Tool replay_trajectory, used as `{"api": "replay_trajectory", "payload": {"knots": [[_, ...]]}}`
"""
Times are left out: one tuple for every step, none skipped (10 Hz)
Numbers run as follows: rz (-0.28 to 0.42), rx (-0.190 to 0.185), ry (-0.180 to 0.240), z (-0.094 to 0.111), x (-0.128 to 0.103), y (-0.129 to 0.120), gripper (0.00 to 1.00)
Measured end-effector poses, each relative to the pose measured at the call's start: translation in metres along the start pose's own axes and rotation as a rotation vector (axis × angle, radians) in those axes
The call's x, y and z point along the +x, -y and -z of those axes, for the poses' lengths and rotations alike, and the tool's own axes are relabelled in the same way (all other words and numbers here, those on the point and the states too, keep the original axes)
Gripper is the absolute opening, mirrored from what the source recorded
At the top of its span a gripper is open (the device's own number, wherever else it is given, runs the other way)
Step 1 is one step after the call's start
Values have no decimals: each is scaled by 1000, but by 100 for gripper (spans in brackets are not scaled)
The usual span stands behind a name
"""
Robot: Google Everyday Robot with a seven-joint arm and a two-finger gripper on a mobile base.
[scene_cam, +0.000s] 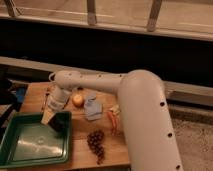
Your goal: Place eraser in tray
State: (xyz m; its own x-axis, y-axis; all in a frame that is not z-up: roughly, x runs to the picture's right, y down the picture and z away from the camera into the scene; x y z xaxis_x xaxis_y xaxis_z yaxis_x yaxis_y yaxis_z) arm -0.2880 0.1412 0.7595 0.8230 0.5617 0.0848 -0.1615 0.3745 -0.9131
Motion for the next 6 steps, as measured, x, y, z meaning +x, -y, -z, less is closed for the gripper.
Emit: {"api": "replay_trajectory", "payload": {"knots": [[-5,1,-3,0,1,1,78],[-6,1,-4,0,0,1,78],[-7,0,-4,-1,0,1,78],[2,-2,8,0,-3,1,78],[13,9,20,5,-8,1,78],[21,26,36,10,-14,0,78]]}}
